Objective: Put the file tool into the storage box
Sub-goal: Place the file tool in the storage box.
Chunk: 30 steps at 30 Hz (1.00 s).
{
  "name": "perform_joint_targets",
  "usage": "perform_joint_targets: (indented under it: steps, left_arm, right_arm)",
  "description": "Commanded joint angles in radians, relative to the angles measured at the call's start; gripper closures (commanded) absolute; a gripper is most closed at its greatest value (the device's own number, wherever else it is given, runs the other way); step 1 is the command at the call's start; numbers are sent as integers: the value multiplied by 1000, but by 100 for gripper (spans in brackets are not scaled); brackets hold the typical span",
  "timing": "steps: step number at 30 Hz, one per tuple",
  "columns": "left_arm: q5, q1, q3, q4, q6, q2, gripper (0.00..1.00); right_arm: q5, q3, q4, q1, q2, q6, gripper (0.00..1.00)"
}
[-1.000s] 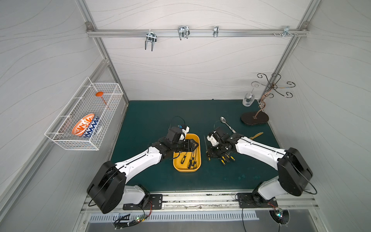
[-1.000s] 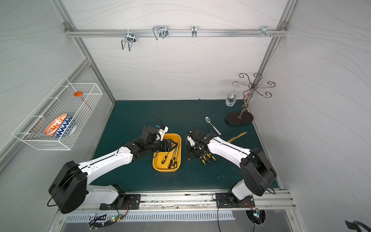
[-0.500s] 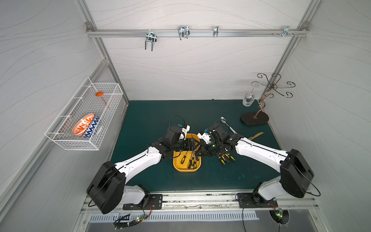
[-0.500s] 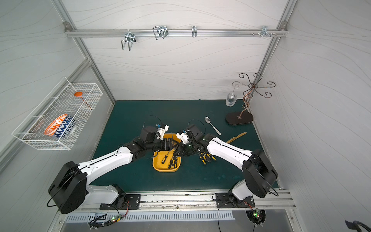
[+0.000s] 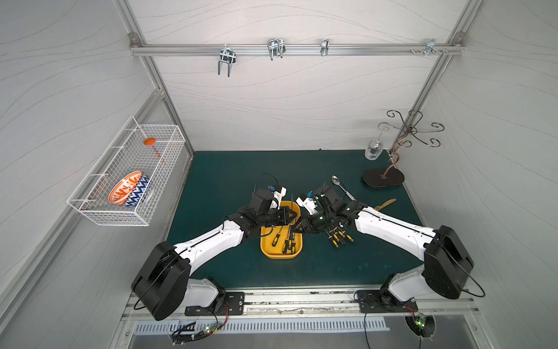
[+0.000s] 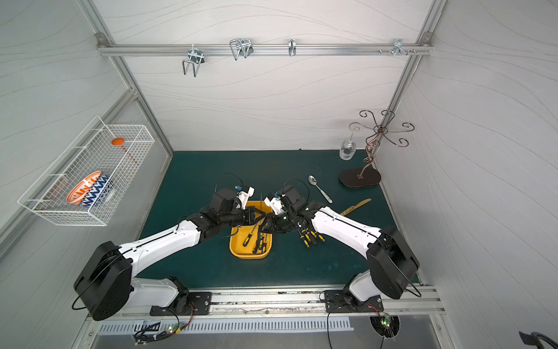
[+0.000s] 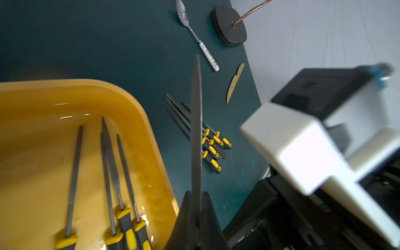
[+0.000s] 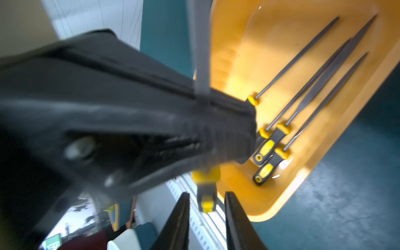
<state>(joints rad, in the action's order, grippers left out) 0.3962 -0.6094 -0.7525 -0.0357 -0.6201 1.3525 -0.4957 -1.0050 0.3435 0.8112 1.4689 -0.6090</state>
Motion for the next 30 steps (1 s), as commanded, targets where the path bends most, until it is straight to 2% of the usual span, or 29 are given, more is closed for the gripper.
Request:
perform_joint_targets:
  steps: [1,3,6,9,13,18,23,27,30]
  left_arm:
    - [-62,5,0,63,56,46,90]
    - [-81,4,-14,96,66,71,85]
    - [-103,3,-29,126,72,105,71]
    - [-105,2,-33,127,66,126,66]
    - [-105,3,-34,128,62,133,63]
    - [-109,3,-33,129,63,125,61]
    - [-112,3,-34,131,63,126,60]
    - [-113,3,-33,131,62,121,60]
    - [-112,3,-35,131,62,124,60]
  right_arm:
    - [129,-34,86,-9,-21,20,61]
    - [208,-37,129,-17,-18,21,61]
    - [291,-37,190,-34,-15,22,60]
    - [319,-20,234,-73,-9,12,60]
    - [337,21,262,-117,-22,7,59]
    - [470,18,363,-132,-27,20,58]
    - [586,11,480,-133,29,51,59]
    - [594,40,500,-133,64,66,60]
    - [549,61,491,-134,83,69,62]
